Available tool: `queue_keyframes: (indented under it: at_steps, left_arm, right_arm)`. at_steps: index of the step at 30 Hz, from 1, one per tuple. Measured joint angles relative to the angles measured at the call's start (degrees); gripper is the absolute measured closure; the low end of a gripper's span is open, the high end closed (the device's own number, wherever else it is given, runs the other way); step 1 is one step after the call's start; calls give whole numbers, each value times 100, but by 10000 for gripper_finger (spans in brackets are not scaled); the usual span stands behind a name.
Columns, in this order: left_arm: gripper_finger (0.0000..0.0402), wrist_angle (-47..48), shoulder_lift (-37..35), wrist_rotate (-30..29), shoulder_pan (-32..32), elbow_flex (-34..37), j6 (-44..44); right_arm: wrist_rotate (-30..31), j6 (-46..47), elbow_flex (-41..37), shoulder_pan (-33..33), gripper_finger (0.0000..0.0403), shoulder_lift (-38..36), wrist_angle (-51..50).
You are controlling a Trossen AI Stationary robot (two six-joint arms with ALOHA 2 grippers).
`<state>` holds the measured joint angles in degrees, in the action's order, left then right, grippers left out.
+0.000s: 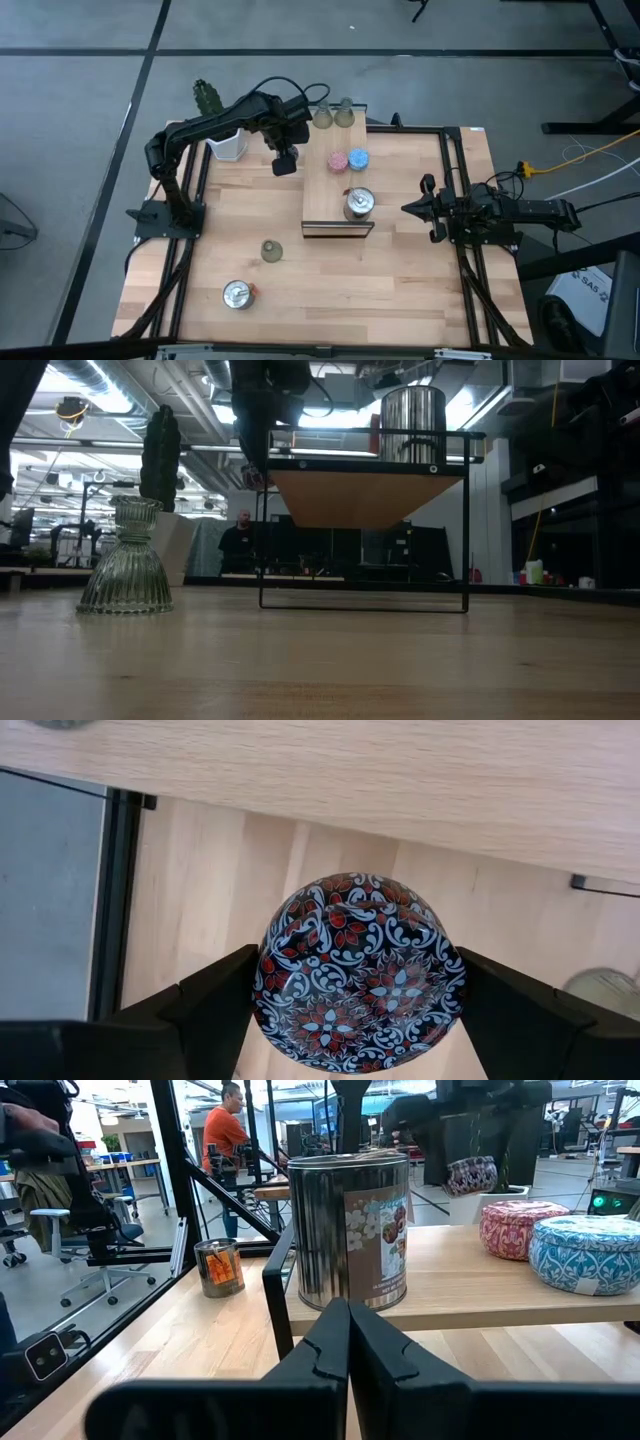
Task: Pick & Place candle stick holders
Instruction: Put the black scented candle on the shelf
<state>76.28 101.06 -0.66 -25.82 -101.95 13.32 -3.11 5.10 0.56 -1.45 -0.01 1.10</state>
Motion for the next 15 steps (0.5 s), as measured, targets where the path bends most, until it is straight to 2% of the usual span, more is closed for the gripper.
queue_keyframes:
  at_steps: [15]
  left_arm:
    - [94, -224, 166, 249, 151, -216, 143]
  right_arm:
    - [0, -1, 0, 1, 398, 0, -1]
